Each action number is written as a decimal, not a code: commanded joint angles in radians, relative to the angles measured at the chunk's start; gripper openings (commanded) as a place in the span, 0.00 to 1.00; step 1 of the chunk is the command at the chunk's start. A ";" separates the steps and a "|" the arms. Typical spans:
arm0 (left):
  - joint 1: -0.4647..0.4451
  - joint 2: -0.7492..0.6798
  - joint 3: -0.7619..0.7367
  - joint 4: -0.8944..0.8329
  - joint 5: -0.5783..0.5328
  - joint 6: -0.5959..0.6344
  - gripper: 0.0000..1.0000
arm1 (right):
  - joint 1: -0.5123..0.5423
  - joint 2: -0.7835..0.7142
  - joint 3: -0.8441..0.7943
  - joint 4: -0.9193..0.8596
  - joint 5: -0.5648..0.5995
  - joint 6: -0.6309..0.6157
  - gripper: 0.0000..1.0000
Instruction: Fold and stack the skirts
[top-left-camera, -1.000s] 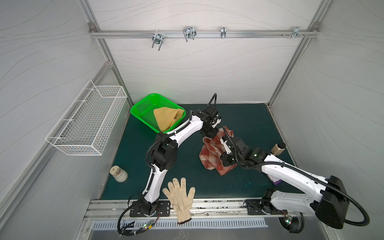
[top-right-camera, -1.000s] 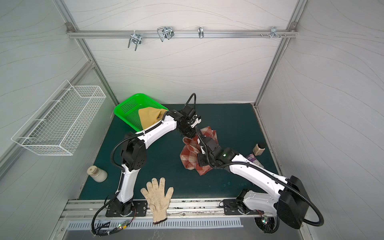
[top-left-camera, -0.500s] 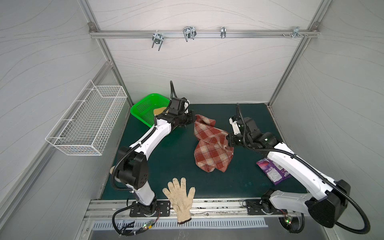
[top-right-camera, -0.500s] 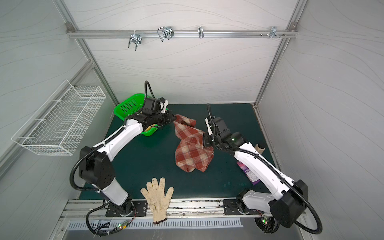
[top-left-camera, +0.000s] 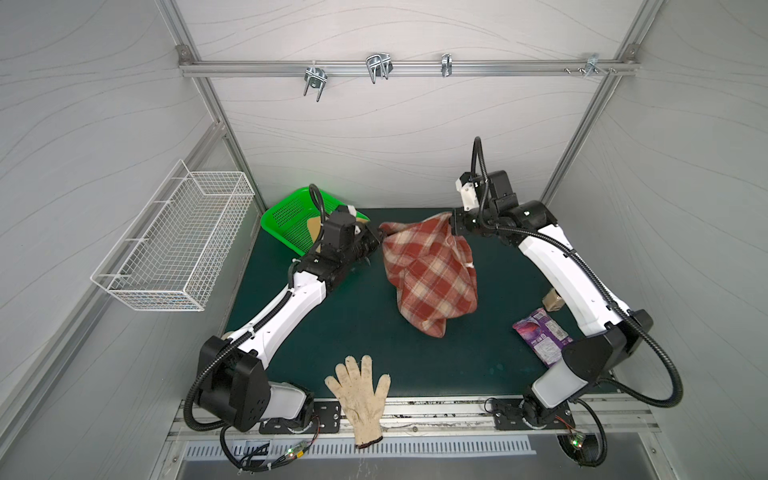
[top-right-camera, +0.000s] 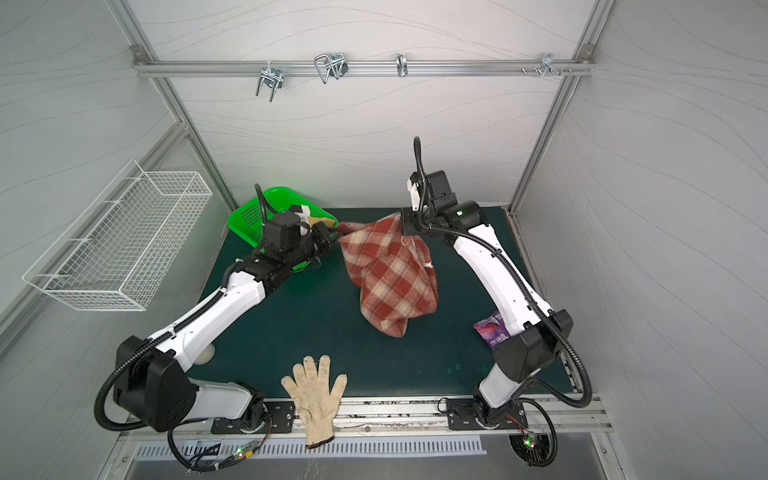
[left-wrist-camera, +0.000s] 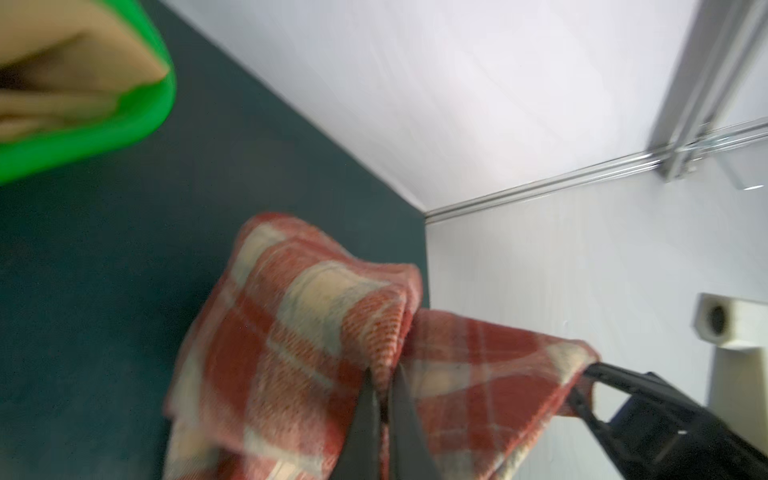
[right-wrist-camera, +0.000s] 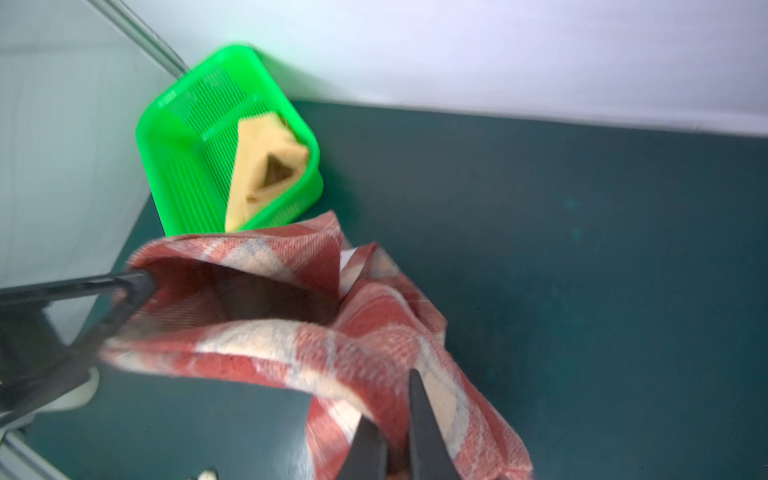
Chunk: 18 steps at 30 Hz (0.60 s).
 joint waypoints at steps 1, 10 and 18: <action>0.004 0.060 0.202 0.027 -0.046 0.007 0.00 | -0.012 0.037 0.199 -0.108 0.007 -0.038 0.00; 0.011 0.263 0.679 -0.149 -0.076 0.072 0.00 | -0.044 0.139 0.584 -0.217 0.046 -0.097 0.00; 0.013 0.159 0.444 -0.062 -0.098 0.067 0.00 | -0.042 -0.093 0.210 -0.097 0.034 -0.057 0.00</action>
